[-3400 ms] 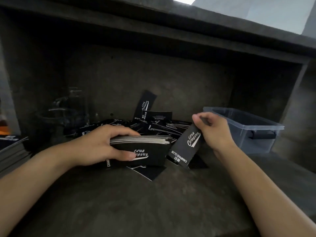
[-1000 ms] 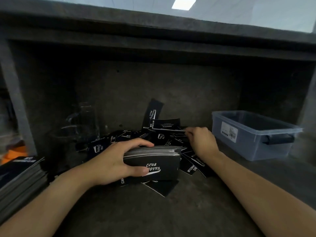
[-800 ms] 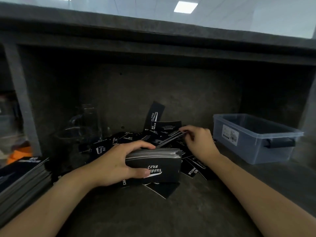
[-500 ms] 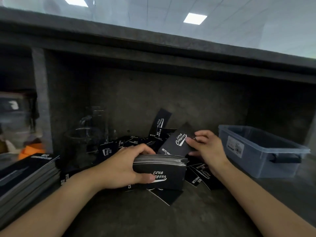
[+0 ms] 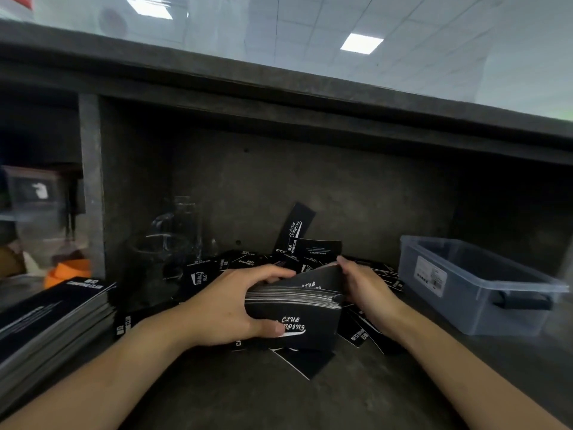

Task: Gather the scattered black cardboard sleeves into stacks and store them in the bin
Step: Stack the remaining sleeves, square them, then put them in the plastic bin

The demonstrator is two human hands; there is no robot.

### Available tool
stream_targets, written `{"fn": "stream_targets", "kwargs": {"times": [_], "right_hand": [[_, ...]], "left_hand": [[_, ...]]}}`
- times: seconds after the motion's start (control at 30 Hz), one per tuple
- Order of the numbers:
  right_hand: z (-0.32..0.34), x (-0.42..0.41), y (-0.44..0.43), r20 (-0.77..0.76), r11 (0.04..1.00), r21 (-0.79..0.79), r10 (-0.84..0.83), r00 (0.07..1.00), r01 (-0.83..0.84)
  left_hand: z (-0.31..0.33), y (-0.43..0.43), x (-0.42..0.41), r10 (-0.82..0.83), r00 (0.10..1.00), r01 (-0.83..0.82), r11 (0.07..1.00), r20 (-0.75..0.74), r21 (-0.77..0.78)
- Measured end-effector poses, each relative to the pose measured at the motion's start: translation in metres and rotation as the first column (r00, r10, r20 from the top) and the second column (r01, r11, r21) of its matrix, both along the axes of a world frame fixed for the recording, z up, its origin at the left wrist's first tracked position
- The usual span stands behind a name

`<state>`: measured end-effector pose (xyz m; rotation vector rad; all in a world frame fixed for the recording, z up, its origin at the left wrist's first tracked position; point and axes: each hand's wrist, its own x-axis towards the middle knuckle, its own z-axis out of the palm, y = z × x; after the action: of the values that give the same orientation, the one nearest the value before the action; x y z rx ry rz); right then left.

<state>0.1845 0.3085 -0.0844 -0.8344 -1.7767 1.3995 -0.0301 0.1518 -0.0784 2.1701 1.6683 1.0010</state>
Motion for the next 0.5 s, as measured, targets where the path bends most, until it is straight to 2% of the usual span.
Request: {"fn": "stream_targets", "kwargs": {"times": [0.1,0.23,0.33,0.4,0.5], "right_hand": [[-0.008,-0.005,-0.006,0.034,0.995,0.034,0.095,0.995,-0.096],[-0.003,-0.002,-0.016,0.021,0.96,-0.079,0.271,0.962,-0.269],[0.005,0.004,-0.017,0.09,0.95,-0.073,0.311,0.946,-0.305],[0.013,0.01,-0.009,0.101,0.978,0.009,0.205,0.974,-0.207],[0.024,0.03,0.006,0.116,0.97,0.211,-0.148,0.982,0.122]], "left_hand": [[0.0,0.002,-0.002,-0.029,0.998,0.03,1.0,-0.061,0.01],[0.0,0.001,0.001,-0.033,0.992,0.034,0.999,-0.125,0.01],[0.001,0.0,0.003,-0.033,0.982,0.036,0.999,-0.185,0.009],[0.002,0.0,0.002,-0.039,0.985,0.037,0.999,-0.166,-0.011],[0.005,-0.001,0.004,-0.047,0.99,0.045,0.999,-0.134,-0.016]]}}
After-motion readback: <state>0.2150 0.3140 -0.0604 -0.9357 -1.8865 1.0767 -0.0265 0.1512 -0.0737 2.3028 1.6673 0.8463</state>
